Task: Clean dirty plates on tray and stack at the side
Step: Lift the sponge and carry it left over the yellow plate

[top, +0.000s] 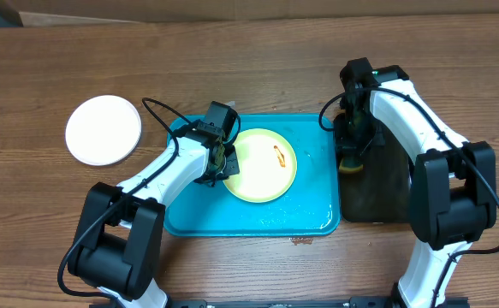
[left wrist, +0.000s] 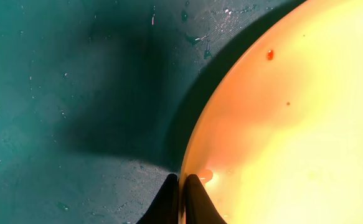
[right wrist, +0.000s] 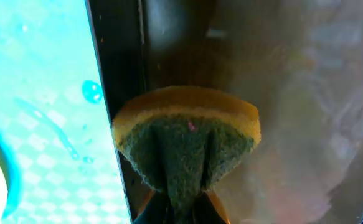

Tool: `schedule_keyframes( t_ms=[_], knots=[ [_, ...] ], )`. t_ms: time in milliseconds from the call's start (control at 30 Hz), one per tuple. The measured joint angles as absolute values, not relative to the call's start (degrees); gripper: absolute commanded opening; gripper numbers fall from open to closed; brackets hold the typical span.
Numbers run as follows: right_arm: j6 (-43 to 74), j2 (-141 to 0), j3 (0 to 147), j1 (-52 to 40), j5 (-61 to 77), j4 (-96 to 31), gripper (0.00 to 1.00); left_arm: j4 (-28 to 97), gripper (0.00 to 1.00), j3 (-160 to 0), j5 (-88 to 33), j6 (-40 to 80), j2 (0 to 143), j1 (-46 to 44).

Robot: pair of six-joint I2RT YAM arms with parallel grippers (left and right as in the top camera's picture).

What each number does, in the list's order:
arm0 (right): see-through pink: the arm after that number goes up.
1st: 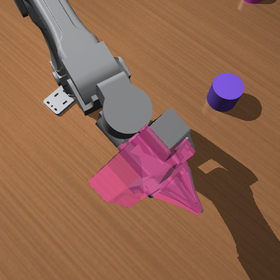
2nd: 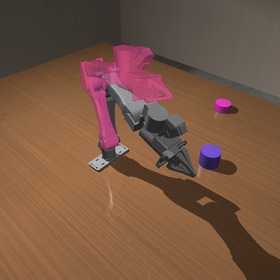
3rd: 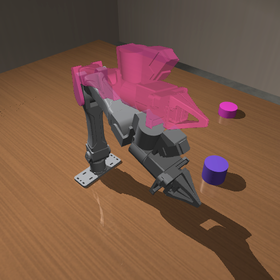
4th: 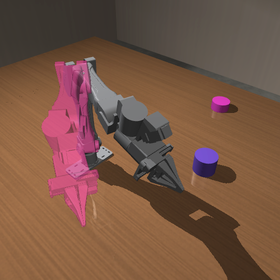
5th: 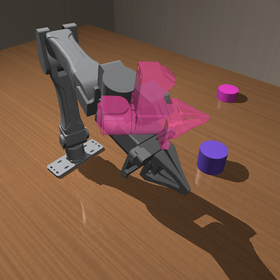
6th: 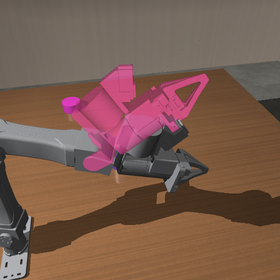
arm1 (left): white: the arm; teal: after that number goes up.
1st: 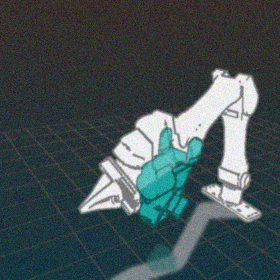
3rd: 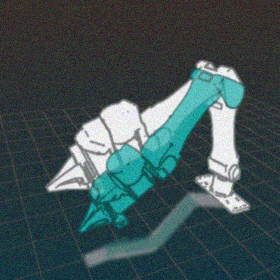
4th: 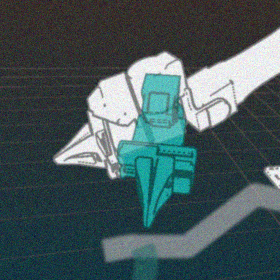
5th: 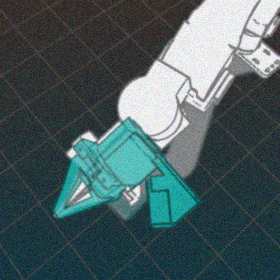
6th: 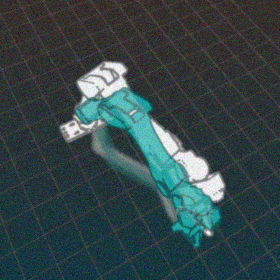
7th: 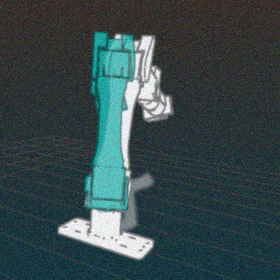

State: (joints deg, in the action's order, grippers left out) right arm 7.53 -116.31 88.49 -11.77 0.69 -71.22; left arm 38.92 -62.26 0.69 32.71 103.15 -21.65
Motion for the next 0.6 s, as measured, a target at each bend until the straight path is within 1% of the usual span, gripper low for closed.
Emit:
schedule_keyframes(
  t_ms=[167, 233, 333, 467, 600],
  knots=[
    [5.98, -116.31, 88.49, -11.77, 0.86, -71.24, 0.04, 38.92, 0.05, -62.26, 0.69, 32.69, 103.15, -21.65],
    [4.84, -116.31, 88.49, -11.77, 0.91, -71.24, 0.04, 38.92, 0.06, -62.26, 0.67, 32.69, 103.15, -21.65],
    [4.05, -116.31, 88.49, -11.77, 0.84, -70.94, 0.04, 38.94, 0.1, -62.26, 0.69, 32.71, 103.15, -21.65],
    [3.57, -116.31, 88.51, -11.77, -0.38, -69.6, 0.04, 39.0, 0.11, -62.26, 0.69, 32.67, 103.15, -21.65],
    [3.95, -116.4, 91.59, -11.77, -5.58, -73.97, 0.04, 38.98, 0.04, -62.26, 0.69, 32.67, 103.15, -21.65]
  ],
)
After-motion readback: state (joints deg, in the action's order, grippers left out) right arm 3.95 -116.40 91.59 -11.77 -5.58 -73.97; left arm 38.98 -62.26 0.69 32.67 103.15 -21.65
